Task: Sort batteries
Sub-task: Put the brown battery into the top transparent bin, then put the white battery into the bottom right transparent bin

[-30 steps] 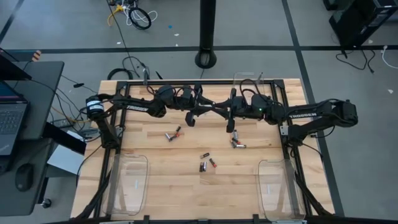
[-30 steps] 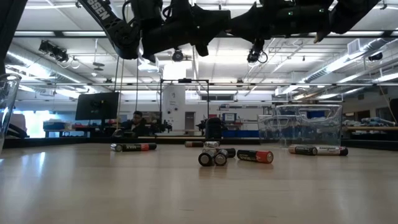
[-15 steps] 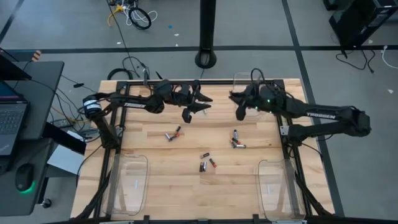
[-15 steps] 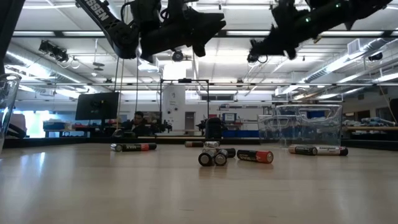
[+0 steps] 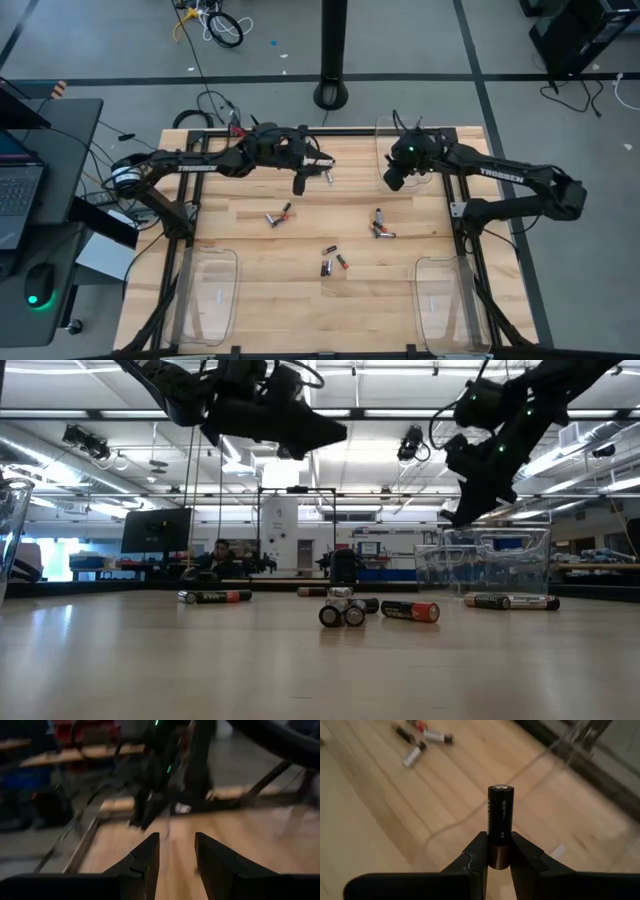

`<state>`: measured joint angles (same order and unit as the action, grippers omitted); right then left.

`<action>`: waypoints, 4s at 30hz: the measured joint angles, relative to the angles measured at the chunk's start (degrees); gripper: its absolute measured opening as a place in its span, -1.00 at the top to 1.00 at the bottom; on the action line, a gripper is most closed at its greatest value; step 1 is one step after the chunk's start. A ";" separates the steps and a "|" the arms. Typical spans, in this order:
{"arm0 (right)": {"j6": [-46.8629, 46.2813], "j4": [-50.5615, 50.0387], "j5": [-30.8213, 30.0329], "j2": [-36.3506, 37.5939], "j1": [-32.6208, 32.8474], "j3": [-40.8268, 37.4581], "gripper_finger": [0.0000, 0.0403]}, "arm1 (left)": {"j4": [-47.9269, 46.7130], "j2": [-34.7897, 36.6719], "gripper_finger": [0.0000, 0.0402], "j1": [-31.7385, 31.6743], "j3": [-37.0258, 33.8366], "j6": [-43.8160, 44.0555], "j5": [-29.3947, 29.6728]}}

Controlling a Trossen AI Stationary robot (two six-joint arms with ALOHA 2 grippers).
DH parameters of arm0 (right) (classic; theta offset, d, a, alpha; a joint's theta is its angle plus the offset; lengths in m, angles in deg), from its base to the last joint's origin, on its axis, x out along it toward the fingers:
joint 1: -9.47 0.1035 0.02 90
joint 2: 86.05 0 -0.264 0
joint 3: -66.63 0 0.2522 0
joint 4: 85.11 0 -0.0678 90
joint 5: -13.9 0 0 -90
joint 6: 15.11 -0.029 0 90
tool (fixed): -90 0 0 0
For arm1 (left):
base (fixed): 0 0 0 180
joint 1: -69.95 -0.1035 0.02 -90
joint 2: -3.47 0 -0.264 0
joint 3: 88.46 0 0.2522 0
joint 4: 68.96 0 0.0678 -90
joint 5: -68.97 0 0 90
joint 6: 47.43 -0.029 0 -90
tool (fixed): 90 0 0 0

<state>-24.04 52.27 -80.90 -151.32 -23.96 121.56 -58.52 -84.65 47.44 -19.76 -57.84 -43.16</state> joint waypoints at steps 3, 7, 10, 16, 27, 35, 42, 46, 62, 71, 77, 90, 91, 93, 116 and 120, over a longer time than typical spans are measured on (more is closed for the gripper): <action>0.78 -0.29 0.14 -2.61 -0.80 0.00 0.69 | -4.60 -0.02 0.35 0.00 -0.10 -1.65 2.01; 1.04 -0.42 0.38 -5.81 -1.33 0.00 0.69 | -4.42 -0.20 0.35 0.00 -2.12 -1.64 2.01; 1.38 -0.38 0.40 -7.41 -1.33 0.00 0.69 | -3.08 -0.31 0.35 0.00 -4.32 -1.41 2.03; 2.75 -0.37 0.42 -9.55 -1.73 0.05 0.69 | -1.34 -0.31 0.35 0.00 -6.16 -0.71 3.67; 1.50 -2.61 0.50 -16.07 -3.93 4.00 0.68 | -1.42 -0.31 0.35 0.00 -6.14 0.36 4.26; 1.21 -6.04 0.93 -20.76 -4.65 8.98 0.68 | -1.49 -0.31 0.35 0.00 -6.14 0.38 4.22; 0.76 -7.88 1.80 -23.56 -6.11 10.92 0.68 | -2.16 -0.31 0.35 0.00 -6.14 0.38 4.06; 1.51 -8.16 1.73 -23.59 -6.18 11.28 0.67 | -2.09 -0.31 0.35 0.00 -6.14 0.38 4.05; 3.10 -7.93 1.68 -23.58 -7.93 11.30 0.50 | -2.02 -0.31 0.35 0.00 -6.14 0.61 4.06; 6.66 -13.27 0.41 -23.67 -8.04 14.78 0.49 | -1.82 -0.31 0.35 0.00 -6.14 1.08 4.09; 11.25 -21.33 -3.55 -19.41 -5.79 21.74 0.83 | -1.49 -0.24 0.35 0.01 -6.01 1.43 4.72; 6.11 -6.51 -2.59 -2.11 11.09 12.27 0.95 | -13.89 9.12 0.67 2.91 -5.99 -1.53 6.97; 5.07 -4.25 -2.57 -0.97 12.91 10.55 0.95 | -15.12 10.03 0.72 3.26 -5.97 -1.54 7.06; 2.86 0.40 -2.81 0.97 16.77 6.90 0.95 | -18.31 11.53 0.80 4.01 -5.99 -1.54 7.42; -3.03 31.80 -6.00 0.95 37.78 -8.61 0.88 | -39.41 13.70 0.95 14.41 -5.99 4.84 20.07; -5.96 31.76 -10.85 -0.79 39.94 -8.61 0.82 | -39.72 13.68 0.95 16.63 -5.99 5.92 22.58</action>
<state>-29.99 84.03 -91.75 -152.11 15.98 112.95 -98.23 -70.97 64.07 -25.75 -51.92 -20.58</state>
